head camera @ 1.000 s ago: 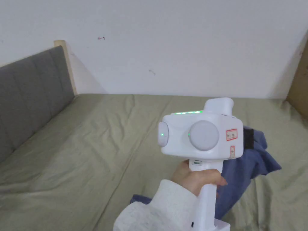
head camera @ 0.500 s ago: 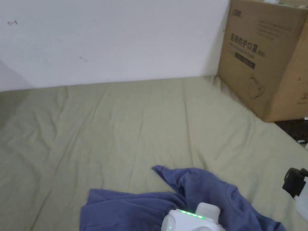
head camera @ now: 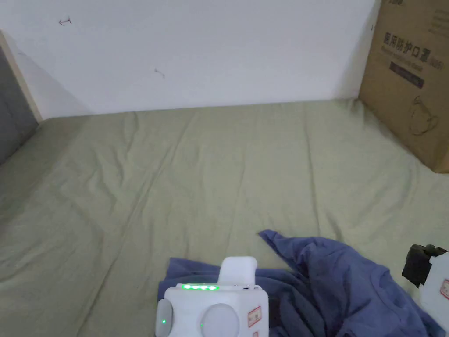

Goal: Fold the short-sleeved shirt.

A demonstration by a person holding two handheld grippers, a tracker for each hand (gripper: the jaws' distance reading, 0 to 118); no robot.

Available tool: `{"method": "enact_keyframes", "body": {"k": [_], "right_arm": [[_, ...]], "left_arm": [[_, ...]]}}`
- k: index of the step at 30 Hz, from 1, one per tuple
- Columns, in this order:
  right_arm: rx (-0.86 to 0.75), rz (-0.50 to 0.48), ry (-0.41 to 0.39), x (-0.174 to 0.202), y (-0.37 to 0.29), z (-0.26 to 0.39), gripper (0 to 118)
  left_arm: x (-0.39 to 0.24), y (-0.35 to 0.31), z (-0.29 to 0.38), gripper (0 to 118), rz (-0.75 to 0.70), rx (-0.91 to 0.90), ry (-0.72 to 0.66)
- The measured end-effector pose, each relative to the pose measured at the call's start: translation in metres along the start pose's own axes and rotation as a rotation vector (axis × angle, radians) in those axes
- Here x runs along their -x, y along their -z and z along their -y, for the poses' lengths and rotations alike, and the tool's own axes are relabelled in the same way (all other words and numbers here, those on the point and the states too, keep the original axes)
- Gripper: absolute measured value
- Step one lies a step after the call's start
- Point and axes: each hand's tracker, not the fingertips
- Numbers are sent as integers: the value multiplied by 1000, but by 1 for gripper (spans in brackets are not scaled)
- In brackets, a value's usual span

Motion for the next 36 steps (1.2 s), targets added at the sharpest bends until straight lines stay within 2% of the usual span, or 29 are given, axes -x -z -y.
{"method": "enact_keyframes", "body": {"k": [3, 7, 8, 9, 10, 11, 15, 16, 18, 19, 20, 21, 23, 25, 26, 27, 29, 33, 34, 36], "right_arm": [[16, -21, -33, 14, 6, 4, 0], [34, -34, -64, 26, 15, 8, 0], [41, -38, -68, 28, 18, 9, 0], [49, -38, -71, 29, 22, 10, 0], [58, -34, -74, 29, 25, 11, 0], [66, -32, -77, 30, 29, 12, 0], [101, -16, -86, 27, 44, 18, 0], [112, -9, -87, 24, 50, 19, 0], [131, 1, -85, 20, 59, 20, 0], [139, 8, -82, 19, 63, 20, 0], [149, 14, -81, 17, 68, 22, 0], [159, 17, -83, 15, 71, 23, 0], [170, 22, -88, 14, 77, 25, 0], [185, 27, -90, 12, 82, 28, 0], [190, 26, -90, 12, 83, 29, 0], [196, 20, -91, 11, 84, 30, 0], [205, 15, -101, 11, 83, 31, 0], [213, -5, -118, 9, 88, 22, 0], [226, -10, -122, 9, 92, 16, 0], [229, -19, -184, 13, 99, 6, 0]], "left_arm": [[46, 0, -3, 0, -37, 46, -67], [90, -8, -52, 3, -144, -16, -112], [101, -7, -69, 18, -164, -26, -127], [109, -4, -84, 46, -183, -22, -128], [114, 1, -100, 86, -208, -14, -142], [121, 10, -112, 101, -235, 9, -157], [141, 60, -136, 98, -287, 103, -174], [145, 77, -136, 95, -290, 154, -181], [151, 107, -125, 78, -286, 258, -190], [152, 124, -116, 78, -283, 296, -177], [147, 129, -109, 76, -394, 249, -94], [137, 123, -109, 70, -367, 194, -65], [124, 111, -105, 35, -420, 174, -58], [116, 107, -100, 22, -459, 147, -16], [112, 104, -97, 11, -476, 158, 9], [110, 105, -95, 5, -469, 159, 25], [114, 100, -95, 4, -446, 156, -1], [127, 69, -108, 3, -289, 101, -160], [127, 56, -113, 3, -274, 75, -158], [122, 34, -118, 3, -268, 21, -126]]}}
